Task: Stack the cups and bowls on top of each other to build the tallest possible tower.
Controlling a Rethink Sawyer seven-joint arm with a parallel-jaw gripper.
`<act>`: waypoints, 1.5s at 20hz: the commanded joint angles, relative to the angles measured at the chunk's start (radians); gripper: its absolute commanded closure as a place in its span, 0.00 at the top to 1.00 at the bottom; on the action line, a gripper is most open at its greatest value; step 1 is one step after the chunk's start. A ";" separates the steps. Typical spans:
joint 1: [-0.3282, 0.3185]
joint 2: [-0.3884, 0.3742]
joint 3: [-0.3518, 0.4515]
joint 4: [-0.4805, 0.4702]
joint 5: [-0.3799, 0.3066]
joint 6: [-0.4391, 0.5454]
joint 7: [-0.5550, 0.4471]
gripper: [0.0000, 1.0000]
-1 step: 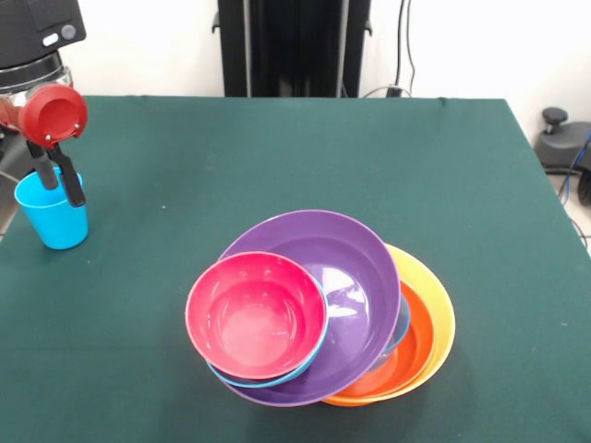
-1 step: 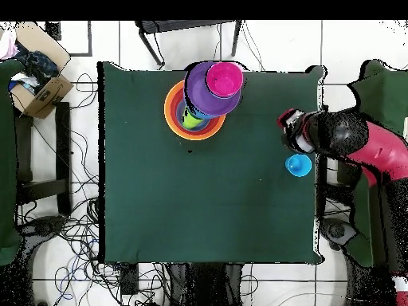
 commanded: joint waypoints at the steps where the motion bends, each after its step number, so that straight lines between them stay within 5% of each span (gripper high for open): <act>1: 0.007 0.057 0.038 0.053 -0.074 -0.023 -0.221 1.00; 30: -0.047 0.150 0.018 0.060 -0.221 -0.080 -0.250 1.00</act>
